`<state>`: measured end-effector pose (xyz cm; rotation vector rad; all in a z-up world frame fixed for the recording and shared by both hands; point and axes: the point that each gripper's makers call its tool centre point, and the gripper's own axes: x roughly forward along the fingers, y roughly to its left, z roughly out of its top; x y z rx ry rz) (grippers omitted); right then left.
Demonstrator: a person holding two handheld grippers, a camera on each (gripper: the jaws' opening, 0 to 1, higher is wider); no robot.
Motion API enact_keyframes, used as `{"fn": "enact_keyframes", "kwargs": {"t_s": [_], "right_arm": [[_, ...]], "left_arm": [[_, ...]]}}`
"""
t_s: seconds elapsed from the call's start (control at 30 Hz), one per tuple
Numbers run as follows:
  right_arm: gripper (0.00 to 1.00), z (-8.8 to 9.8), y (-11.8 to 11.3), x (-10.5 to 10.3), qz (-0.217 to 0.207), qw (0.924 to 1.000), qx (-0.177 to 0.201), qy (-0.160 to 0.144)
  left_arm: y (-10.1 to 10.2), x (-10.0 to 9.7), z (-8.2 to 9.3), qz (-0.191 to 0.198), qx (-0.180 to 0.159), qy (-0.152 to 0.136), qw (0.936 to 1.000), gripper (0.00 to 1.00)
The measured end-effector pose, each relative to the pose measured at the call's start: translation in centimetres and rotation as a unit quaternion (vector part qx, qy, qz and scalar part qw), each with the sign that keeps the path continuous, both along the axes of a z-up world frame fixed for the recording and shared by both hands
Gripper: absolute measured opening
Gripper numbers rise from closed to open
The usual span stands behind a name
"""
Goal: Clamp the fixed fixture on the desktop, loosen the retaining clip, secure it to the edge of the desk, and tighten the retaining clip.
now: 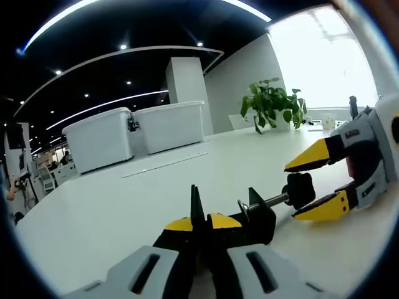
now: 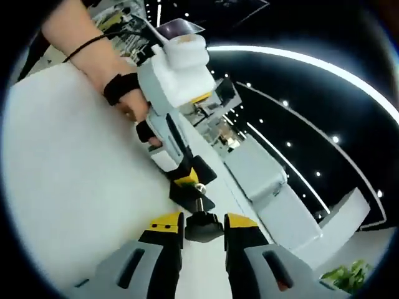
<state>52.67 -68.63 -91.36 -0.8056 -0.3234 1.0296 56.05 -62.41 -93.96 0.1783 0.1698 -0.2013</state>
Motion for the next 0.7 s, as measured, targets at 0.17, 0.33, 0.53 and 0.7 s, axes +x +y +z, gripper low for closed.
{"fn": "enact_keyframes", "kwargs": {"t_s": [0.17, 0.33, 0.53, 0.7], "right_arm": [[0.37, 2.1, -0.4, 0.5, 0.005, 0.9761, 0.128, 0.175], [0.32, 2.6, -1.0, 1.5, 0.015, 0.9237, 0.211, 0.32], [0.25, 1.3, -1.3, 2.9, -0.007, 0.8847, 0.235, 0.403], [0.24, 0.0, -0.6, 1.6, -0.002, 0.898, 0.195, 0.394]], "left_arm": [[0.0, 0.0, 0.0, -0.001, 0.001, -0.001, 1.0, 0.07], [0.0, -0.1, 0.0, -0.001, 0.002, -0.001, 1.0, 0.07], [0.0, 0.0, 0.0, -0.002, 0.001, -0.002, 1.0, 0.07], [0.0, 0.0, 0.0, -0.002, 0.001, -0.002, 1.0, 0.07]]}}
